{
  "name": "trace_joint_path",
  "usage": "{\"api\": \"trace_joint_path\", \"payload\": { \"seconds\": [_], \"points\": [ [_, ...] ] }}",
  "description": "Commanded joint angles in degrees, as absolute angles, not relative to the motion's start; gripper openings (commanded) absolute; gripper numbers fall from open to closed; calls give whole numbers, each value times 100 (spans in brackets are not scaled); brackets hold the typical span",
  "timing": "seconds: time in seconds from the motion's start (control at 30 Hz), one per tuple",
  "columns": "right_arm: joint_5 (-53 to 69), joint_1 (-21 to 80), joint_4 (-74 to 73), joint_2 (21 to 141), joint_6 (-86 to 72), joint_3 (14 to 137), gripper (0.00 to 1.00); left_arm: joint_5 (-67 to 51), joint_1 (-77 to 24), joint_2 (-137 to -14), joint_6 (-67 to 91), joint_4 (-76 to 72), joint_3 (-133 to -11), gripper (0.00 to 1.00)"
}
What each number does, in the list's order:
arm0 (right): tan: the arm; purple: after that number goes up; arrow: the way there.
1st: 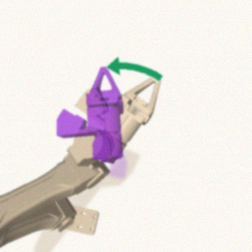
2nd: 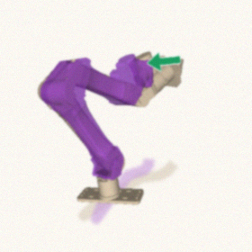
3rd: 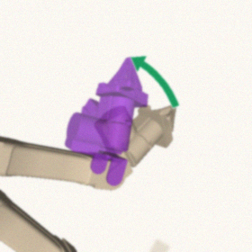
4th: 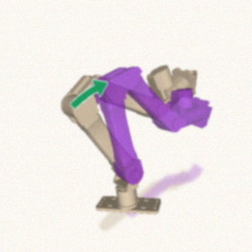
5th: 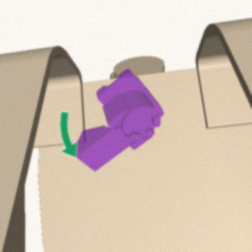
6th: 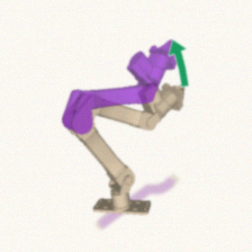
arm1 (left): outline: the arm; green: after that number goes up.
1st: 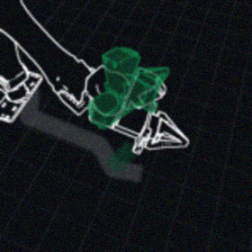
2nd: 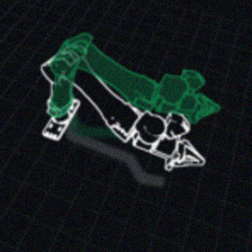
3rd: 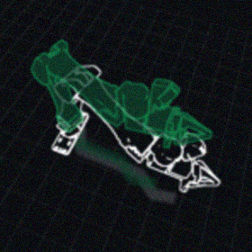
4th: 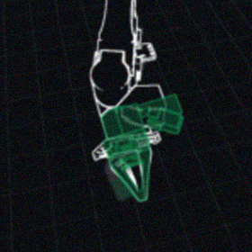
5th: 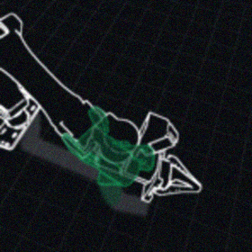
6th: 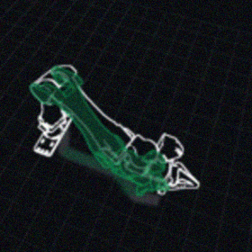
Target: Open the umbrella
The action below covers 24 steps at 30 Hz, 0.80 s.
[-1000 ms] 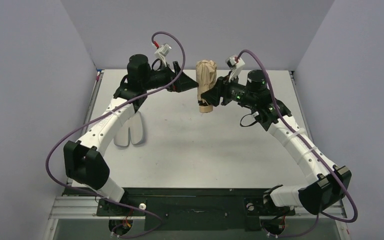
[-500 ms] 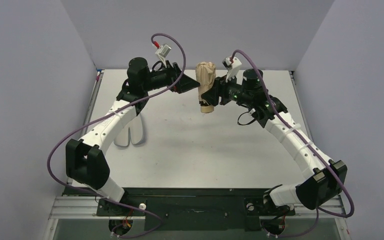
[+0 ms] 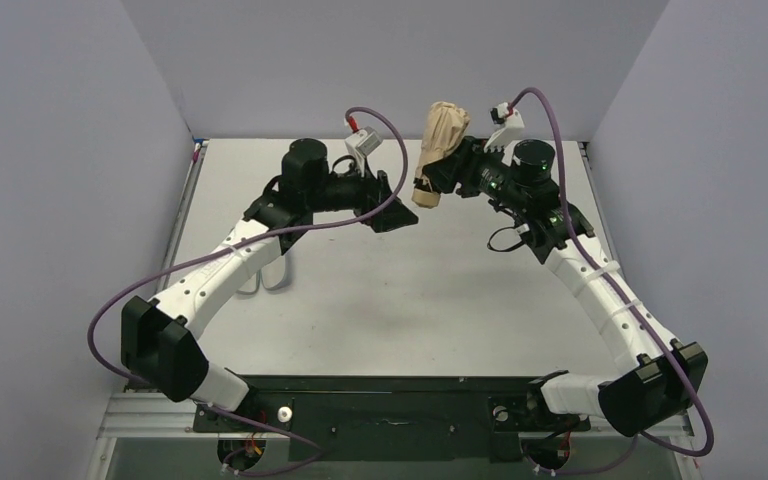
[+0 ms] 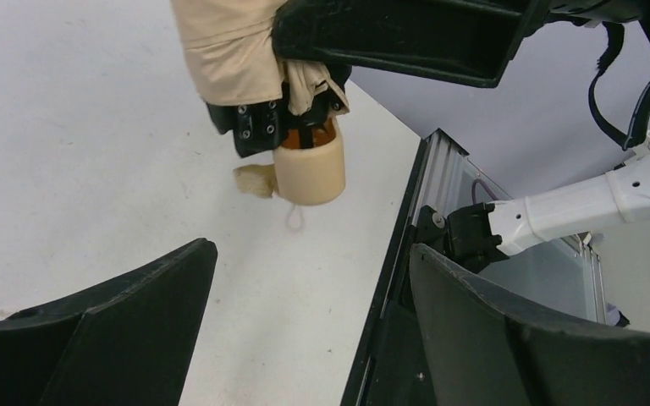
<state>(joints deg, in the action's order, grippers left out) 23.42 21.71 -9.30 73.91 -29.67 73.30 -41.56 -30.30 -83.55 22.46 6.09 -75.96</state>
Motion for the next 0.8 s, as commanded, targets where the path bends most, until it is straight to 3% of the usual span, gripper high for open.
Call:
{"api": "trace_joint_path", "payload": {
  "seconds": [0.0,0.43,0.77],
  "points": [
    [2358,2249,-50,7019,-3143,7423,0,-3913,-3214,-8598,2353,483,-8089,81],
    [2027,2589,-52,6783,-2885,7302,0,-3681,-3463,-8625,2629,208,-8401,58],
    [1391,2601,-87,6902,-2871,7626,0,-3561,-3487,-8473,2549,317,-7871,16]
  ]
}}
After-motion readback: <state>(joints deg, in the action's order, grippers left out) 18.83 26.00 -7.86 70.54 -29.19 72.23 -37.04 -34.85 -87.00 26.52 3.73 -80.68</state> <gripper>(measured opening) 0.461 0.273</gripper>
